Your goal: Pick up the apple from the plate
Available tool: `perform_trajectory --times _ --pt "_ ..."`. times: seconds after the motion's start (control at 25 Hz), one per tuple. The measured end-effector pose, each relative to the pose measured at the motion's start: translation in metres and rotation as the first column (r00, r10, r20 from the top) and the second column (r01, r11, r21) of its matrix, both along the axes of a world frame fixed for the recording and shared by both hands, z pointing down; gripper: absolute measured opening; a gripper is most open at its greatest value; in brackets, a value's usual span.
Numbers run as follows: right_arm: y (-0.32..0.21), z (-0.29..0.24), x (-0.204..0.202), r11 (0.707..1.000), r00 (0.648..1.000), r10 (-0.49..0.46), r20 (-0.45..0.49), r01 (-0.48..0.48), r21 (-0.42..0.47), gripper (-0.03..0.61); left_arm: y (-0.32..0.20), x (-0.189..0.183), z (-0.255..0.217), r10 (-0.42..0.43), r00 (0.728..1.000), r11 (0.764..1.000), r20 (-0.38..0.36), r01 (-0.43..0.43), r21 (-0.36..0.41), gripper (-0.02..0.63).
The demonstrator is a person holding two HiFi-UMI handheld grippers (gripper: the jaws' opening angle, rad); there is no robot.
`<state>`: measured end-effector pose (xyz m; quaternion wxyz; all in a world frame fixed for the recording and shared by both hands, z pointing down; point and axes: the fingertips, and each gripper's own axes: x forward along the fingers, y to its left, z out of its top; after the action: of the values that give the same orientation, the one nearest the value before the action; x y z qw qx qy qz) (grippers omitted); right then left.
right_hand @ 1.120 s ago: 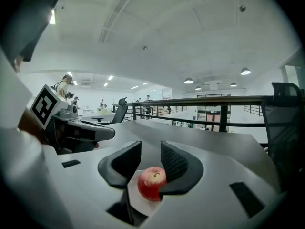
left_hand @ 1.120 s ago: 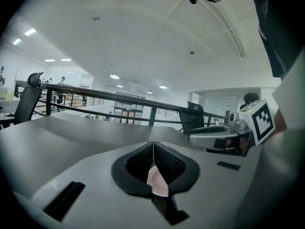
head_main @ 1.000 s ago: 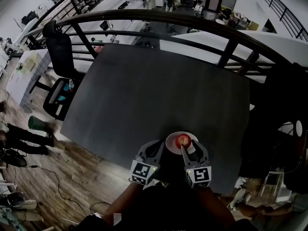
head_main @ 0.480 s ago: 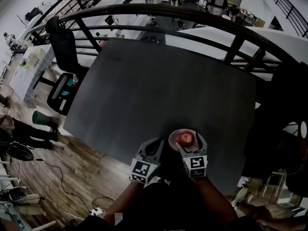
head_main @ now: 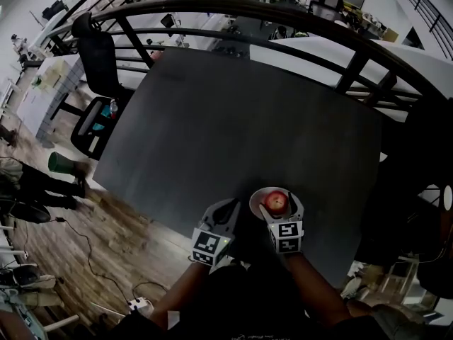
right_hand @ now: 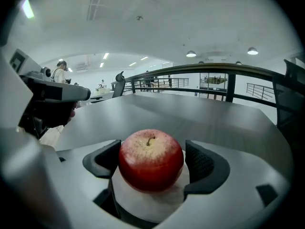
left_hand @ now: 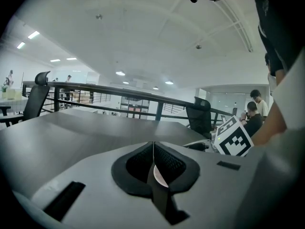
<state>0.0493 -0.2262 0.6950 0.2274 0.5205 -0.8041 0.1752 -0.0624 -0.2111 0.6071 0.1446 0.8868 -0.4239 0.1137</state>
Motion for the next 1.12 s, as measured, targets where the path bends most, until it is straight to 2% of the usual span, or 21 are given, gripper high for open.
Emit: perform_trajectory --times 0.6,0.88,1.12 --pt "0.002 0.005 -0.003 0.997 0.998 -0.065 -0.026 0.064 -0.040 0.400 0.004 0.006 0.004 -0.006 1.000 1.000 -0.001 0.006 -0.015 0.026" --pt "0.000 0.004 0.001 0.998 0.998 -0.065 -0.021 0.065 -0.022 0.400 0.003 0.006 -0.004 -0.009 1.000 1.000 -0.009 0.009 -0.003 0.026" --pt "0.000 -0.022 0.003 0.997 0.998 -0.063 -0.009 0.064 0.031 0.400 0.006 0.006 -0.009 -0.006 1.000 1.000 -0.011 0.006 0.010 0.026"
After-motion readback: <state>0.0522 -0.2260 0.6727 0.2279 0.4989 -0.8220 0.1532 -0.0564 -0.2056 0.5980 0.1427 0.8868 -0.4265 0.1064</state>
